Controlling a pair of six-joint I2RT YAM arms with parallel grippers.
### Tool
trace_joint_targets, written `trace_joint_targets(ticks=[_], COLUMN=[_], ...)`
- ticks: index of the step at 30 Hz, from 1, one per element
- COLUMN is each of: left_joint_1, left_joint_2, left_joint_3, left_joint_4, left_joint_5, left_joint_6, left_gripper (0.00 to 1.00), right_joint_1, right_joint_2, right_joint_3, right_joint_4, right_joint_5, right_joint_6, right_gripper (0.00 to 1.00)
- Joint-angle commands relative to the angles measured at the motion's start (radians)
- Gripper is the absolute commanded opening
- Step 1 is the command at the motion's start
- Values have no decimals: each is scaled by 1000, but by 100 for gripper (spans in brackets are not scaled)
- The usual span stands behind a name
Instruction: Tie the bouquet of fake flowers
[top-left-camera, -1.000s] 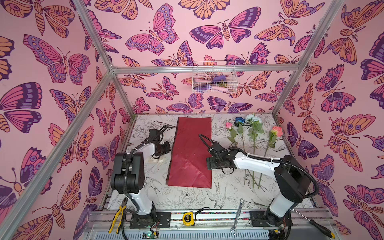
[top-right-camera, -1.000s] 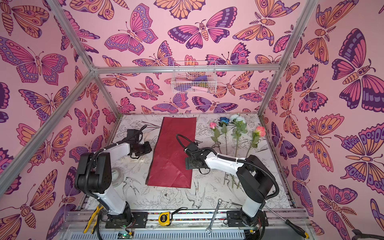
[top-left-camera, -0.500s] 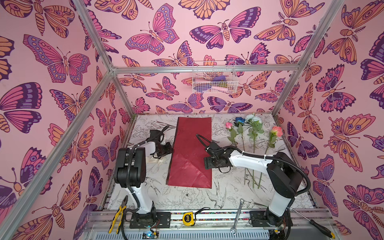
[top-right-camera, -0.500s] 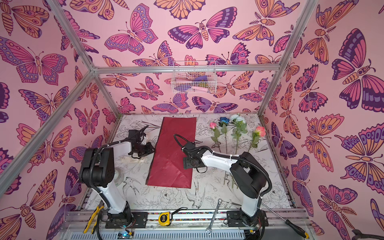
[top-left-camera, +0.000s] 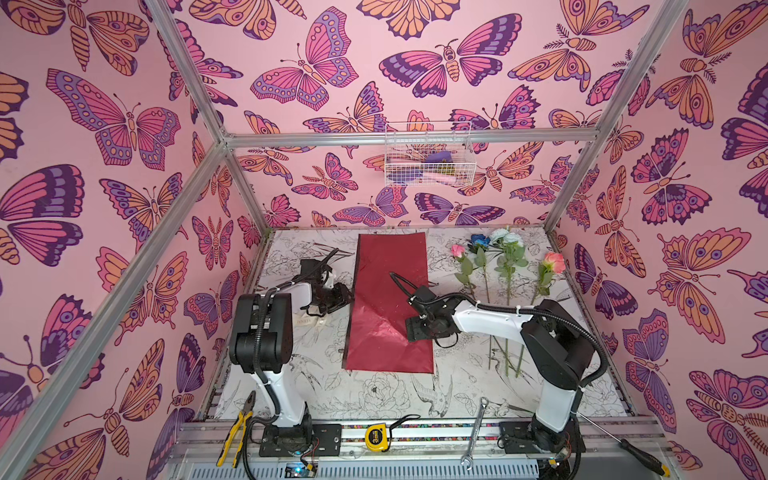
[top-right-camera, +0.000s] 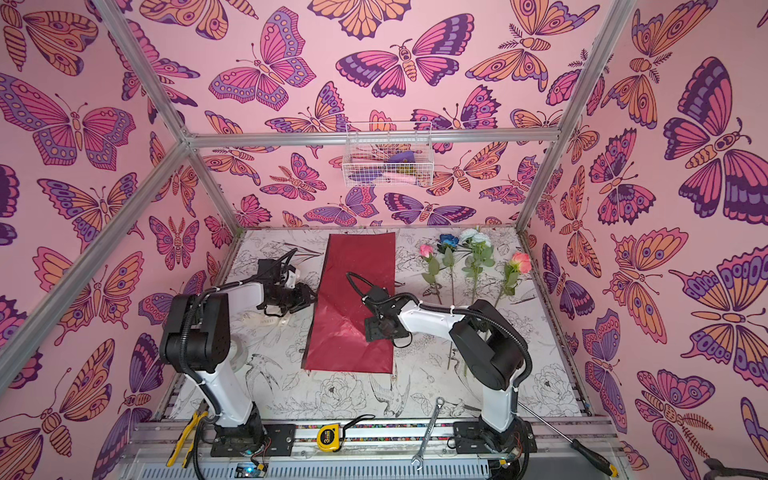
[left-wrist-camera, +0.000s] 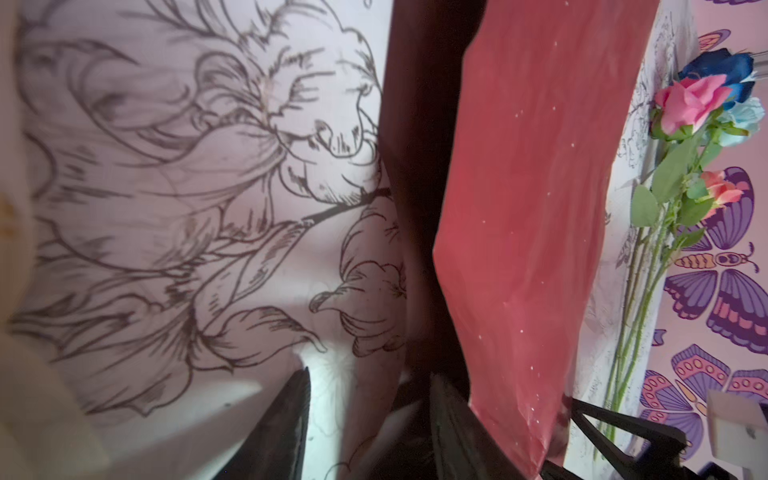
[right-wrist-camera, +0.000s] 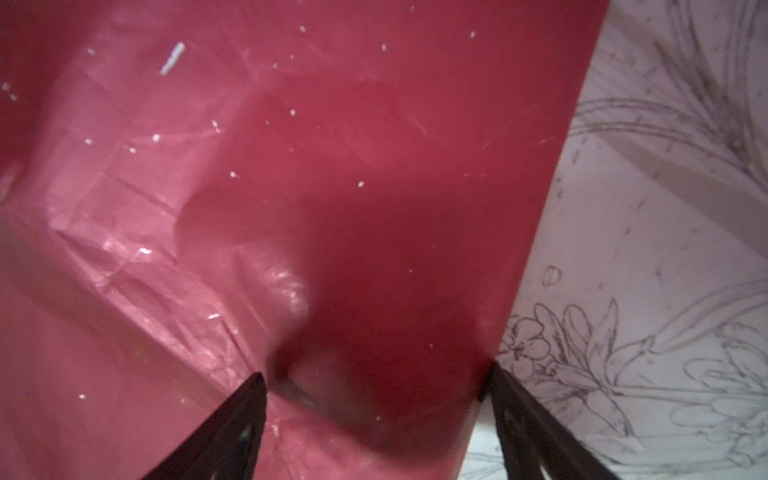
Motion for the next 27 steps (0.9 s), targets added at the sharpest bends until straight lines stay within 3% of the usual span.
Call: trace_joint_targets(ticks=[1,8,10,12,18,27], left_joint_1=[-17,-45,-47,-47,-47,-47], left_joint_2=[21,51,47,40,-31,-191], left_joint_3=[-28,-50,-53,-58,-76,-72], left_joint_4=[33,113,122,131,140,84], left_joint_5=[61,99,101,100,63,28], left_joint_6=[-43,-102,-109,-116,-134,-127], left_gripper=[50,49,44,37,1,0], right_joint_1=[-25,-41,-42,-42,-41,-42], right_joint_2=[31,46,48,47,22,-49], right_joint_3=[7,-8,-9,-11,-17,-12], right_joint_4=[40,92,90,88,87,47], right_joint_5=[-74,-145,-147,-151,-158,-143], right_joint_6=[27,38,37,37,36,10], right_gripper=[83,81,81,80,80,80])
